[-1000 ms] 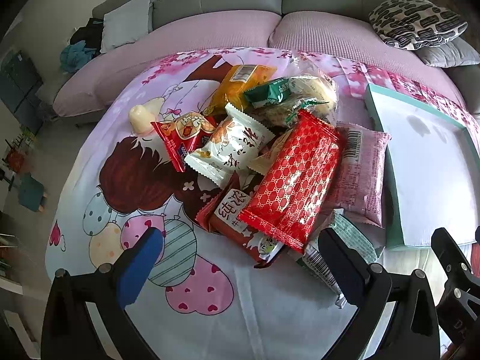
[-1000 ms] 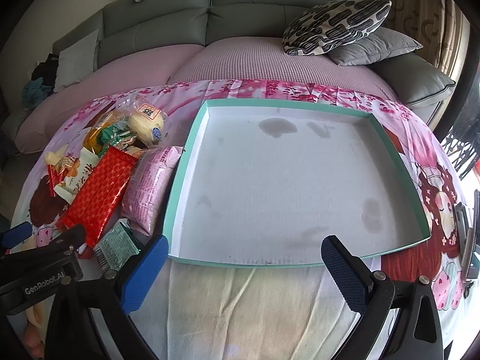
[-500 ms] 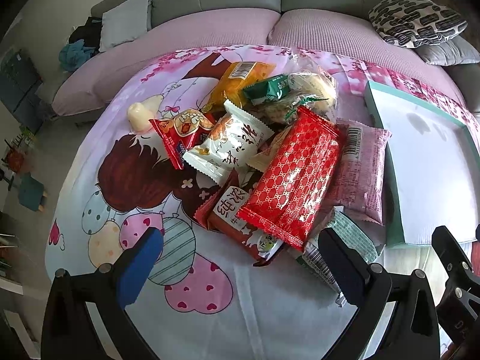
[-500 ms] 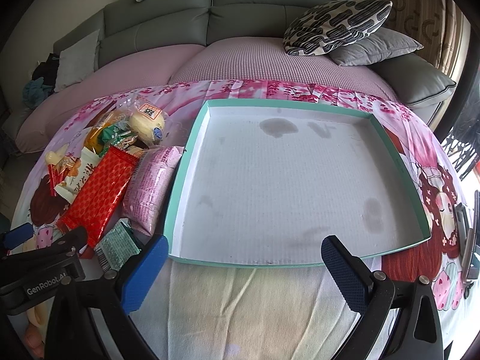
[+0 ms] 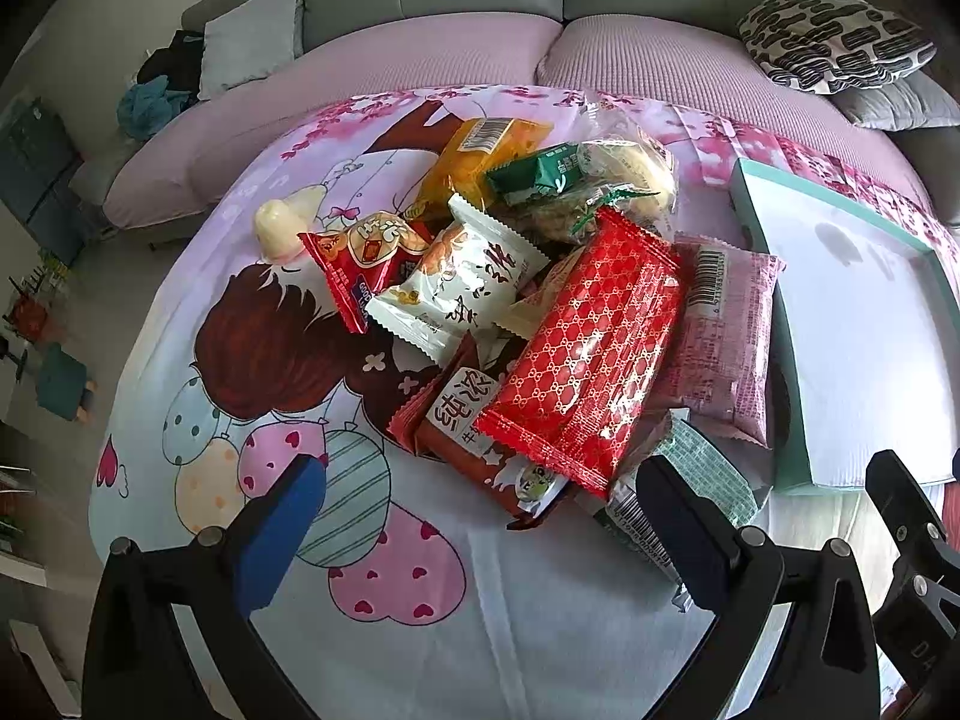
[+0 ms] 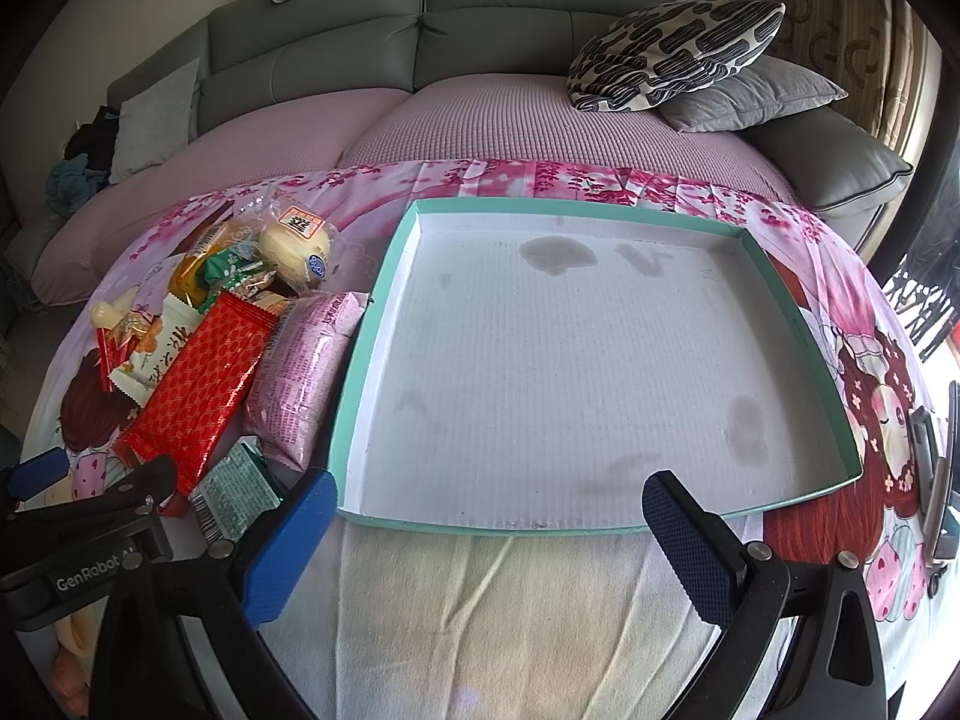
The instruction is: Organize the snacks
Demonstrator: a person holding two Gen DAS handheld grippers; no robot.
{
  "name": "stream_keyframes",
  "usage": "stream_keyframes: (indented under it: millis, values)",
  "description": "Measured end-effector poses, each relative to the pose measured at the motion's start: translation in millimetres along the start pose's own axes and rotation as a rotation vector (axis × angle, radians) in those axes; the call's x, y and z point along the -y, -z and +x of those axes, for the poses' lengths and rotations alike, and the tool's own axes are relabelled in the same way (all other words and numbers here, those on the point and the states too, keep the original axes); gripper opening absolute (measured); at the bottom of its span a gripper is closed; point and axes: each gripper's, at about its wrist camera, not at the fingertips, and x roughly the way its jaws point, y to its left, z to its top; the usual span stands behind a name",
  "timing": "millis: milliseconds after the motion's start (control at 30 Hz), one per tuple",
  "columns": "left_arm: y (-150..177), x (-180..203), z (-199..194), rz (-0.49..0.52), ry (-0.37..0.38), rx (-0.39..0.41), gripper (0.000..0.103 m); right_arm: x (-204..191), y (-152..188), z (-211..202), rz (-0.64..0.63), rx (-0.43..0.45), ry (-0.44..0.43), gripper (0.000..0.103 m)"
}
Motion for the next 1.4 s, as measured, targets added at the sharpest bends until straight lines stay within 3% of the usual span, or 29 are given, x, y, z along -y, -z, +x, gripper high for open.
stream_keyframes:
  millis: [1100,1233,1400]
  values:
    - [1.5,-1.7,0.9,-0.006,0.001,0.002,0.103,-0.9,0.6,-0.4,-0.001,0.003,-0.006,0.103]
    - [-0.5,-13.3,-1.6,-0.056,-0.032,0.020,0.103,-11.1,0.2,-4.5,-0.026,0.029,-0.051,0.103]
    - [-2.5,-37.9,-0.5,-0.125,-0.057,0.014,0.103,-33.1,2.0,-4.1,-0.079,0.035,-0.168,0.103]
